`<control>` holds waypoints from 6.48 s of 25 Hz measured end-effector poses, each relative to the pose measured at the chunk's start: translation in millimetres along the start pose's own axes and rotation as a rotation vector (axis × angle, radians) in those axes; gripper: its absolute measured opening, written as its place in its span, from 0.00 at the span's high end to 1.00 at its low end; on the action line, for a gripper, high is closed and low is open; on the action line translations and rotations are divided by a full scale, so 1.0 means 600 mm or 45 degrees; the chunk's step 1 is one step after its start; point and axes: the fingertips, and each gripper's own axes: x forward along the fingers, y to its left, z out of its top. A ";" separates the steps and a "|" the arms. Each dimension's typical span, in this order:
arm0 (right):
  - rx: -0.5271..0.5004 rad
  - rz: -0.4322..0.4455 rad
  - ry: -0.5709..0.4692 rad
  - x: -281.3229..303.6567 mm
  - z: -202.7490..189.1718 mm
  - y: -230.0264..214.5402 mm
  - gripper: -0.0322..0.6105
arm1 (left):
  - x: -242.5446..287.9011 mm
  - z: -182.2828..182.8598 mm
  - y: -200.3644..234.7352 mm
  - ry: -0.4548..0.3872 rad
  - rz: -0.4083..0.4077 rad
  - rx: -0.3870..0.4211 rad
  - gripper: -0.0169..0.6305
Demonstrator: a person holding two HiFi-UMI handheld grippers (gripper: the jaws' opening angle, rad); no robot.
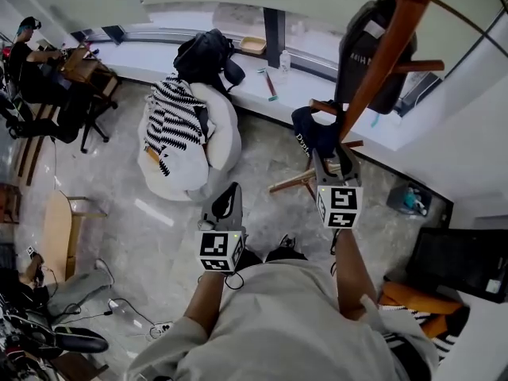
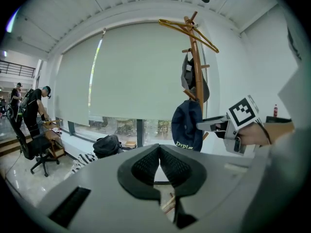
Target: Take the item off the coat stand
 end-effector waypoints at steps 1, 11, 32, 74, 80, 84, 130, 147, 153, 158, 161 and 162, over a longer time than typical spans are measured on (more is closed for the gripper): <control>-0.006 -0.007 0.002 0.000 0.000 -0.001 0.64 | 0.002 0.000 0.000 -0.004 -0.007 0.000 0.96; -0.033 -0.059 0.052 -0.010 -0.004 -0.001 0.76 | 0.030 0.008 0.055 -0.022 -0.016 0.028 0.96; -0.043 -0.162 0.016 -0.053 0.038 0.005 0.89 | 0.058 0.042 0.019 -0.084 -0.216 0.018 0.96; -0.075 -0.111 -0.129 -0.073 0.140 0.082 0.90 | -0.022 0.012 0.074 -0.119 -0.155 -0.075 0.96; -0.084 -0.057 -0.126 -0.056 0.140 0.123 0.91 | -0.043 -0.005 0.107 -0.113 -0.105 -0.098 0.96; -0.088 -0.018 -0.120 -0.044 0.141 0.155 0.91 | -0.057 -0.013 0.134 -0.106 -0.070 -0.125 0.96; 0.083 -0.718 -0.163 -0.543 -0.022 0.009 0.90 | -0.055 0.040 -0.186 -0.147 -0.725 0.070 0.96; 0.128 -0.697 -0.265 -0.624 -0.052 0.012 0.91 | -0.150 0.042 -0.319 -0.164 -0.825 0.179 0.96; 0.074 -0.713 -0.284 -0.617 -0.002 0.033 0.91 | -0.164 0.073 -0.313 -0.217 -0.876 0.167 0.96; 0.030 -0.733 -0.317 -0.609 0.037 0.052 0.91 | -0.164 0.102 -0.296 -0.286 -0.886 0.171 0.96; 0.013 -0.740 -0.311 -0.604 0.044 0.066 0.90 | -0.165 0.105 -0.280 -0.296 -0.881 0.169 0.96; 0.008 -0.744 -0.310 -0.603 0.047 0.068 0.91 | -0.163 0.107 -0.277 -0.295 -0.882 0.166 0.96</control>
